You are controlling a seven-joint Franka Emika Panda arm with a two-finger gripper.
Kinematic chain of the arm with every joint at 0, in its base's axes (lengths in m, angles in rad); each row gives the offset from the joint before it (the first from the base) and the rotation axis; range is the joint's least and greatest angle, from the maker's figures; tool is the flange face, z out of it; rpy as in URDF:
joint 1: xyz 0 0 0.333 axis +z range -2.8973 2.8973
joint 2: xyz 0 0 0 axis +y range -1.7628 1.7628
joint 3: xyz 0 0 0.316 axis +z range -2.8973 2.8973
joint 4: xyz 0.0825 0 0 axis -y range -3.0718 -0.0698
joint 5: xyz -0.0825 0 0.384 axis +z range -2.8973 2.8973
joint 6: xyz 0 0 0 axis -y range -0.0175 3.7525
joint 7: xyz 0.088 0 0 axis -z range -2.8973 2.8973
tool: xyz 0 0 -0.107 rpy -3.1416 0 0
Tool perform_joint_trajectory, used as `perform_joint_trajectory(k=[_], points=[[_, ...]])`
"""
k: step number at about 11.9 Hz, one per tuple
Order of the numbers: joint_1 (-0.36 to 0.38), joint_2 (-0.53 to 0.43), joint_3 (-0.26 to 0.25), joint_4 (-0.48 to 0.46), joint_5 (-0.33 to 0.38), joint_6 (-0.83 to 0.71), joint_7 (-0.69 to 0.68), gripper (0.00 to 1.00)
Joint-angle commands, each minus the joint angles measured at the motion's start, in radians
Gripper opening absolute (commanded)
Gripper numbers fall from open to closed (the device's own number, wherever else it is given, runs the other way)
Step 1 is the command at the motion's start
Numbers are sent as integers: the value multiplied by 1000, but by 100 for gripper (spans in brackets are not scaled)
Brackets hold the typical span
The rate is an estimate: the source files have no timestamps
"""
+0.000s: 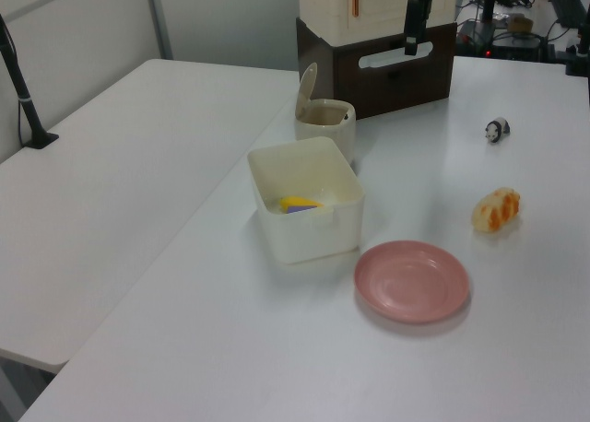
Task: Close the trash can
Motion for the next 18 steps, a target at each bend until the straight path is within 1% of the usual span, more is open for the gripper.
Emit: perform_joint_trajectory(k=[1, 11, 12, 13, 18], points=[[10, 2, -7, 14, 2, -17, 13, 100], [2, -2, -13, 15, 5, -15, 6, 100], [5, -2, -11, 23, -1, -17, 33, 100], [-3, -8, -19, 29, 12, -15, 29, 100], [-6, -20, -13, 35, 19, -17, 29, 100]])
